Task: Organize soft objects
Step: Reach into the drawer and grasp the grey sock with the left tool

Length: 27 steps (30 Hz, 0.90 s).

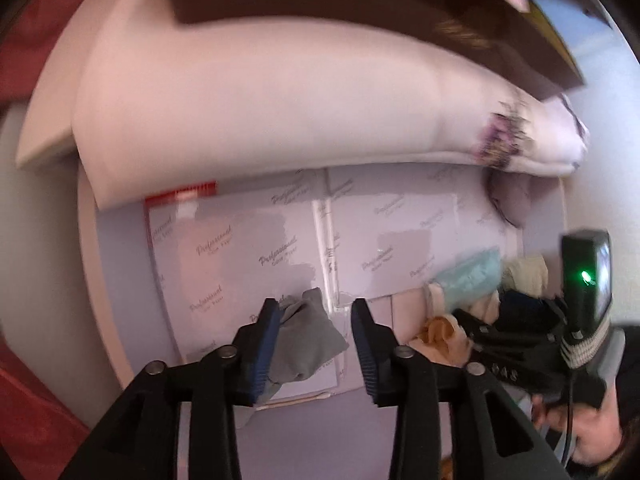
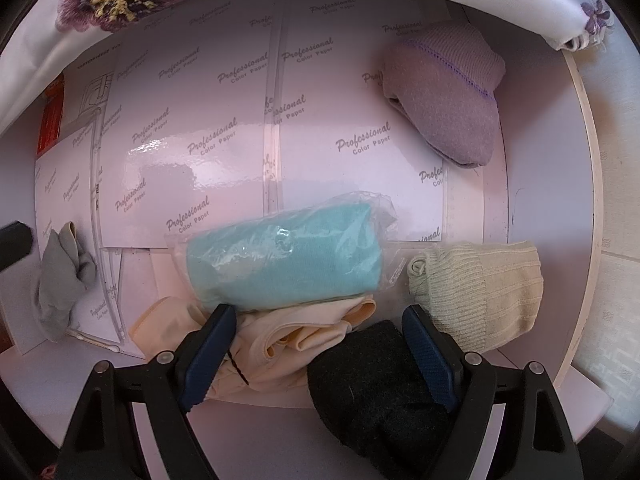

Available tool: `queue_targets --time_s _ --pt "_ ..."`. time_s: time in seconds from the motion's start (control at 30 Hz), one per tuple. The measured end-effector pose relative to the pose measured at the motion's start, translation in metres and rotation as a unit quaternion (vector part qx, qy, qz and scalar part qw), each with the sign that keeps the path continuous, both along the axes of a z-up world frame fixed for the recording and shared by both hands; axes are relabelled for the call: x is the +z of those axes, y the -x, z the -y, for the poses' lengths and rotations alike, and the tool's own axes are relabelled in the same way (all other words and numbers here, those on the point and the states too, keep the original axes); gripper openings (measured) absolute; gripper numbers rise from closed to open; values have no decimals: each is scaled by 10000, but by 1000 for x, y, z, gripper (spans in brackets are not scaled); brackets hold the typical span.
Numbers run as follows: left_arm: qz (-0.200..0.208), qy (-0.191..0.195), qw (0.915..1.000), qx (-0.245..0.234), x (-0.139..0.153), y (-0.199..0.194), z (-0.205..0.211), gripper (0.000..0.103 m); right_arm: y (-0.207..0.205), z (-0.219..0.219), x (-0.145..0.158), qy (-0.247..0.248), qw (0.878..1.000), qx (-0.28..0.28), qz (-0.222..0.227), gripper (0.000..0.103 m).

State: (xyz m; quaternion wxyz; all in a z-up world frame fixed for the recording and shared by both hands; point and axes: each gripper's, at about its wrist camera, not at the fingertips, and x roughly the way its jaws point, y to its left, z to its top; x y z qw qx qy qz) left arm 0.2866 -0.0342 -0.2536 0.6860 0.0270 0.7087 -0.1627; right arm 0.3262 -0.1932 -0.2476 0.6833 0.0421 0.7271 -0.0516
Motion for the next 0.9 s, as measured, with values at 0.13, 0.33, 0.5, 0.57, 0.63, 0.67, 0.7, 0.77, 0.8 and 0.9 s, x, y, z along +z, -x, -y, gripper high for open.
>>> queue_targets --time_s 0.13,0.33,0.5,0.57,0.63,0.67,0.7,0.77,0.8,0.9 --pt "-49 -385 9978 -542 6 5 8 51 0 0 0 2 10000 -4 -2 86" --pt "-501 -591 9926 -933 -18 20 10 57 1 3 0 -53 10000 -47 -11 86" --pt "-581 -985 9880 -1039 -37 24 8 57 0 9 1 -127 9999 -76 -5 87" --pt "-595 -1176 9845 -1158 -46 29 10 57 -2 13 7 -246 9995 -197 97 87" --pt "-619 -1279 9807 -1342 -54 35 14 57 -5 22 19 -491 9974 -418 318 87" --pt "-617 -1304 9798 -1385 -57 37 15 57 -7 25 25 -572 9962 -499 434 87" --pt "-629 -1340 9791 -1394 -61 38 15 56 -8 29 31 -643 9946 -593 567 87" --pt "-683 -1339 9791 -1368 -66 40 16 48 -9 39 43 -815 9900 -825 809 87" --pt "-694 -1327 9797 -1329 -68 40 15 46 -9 45 48 -895 9873 -944 910 87" --pt "-693 -1138 9854 -1062 -65 32 8 38 -9 62 58 -1020 9799 -1286 1138 84"
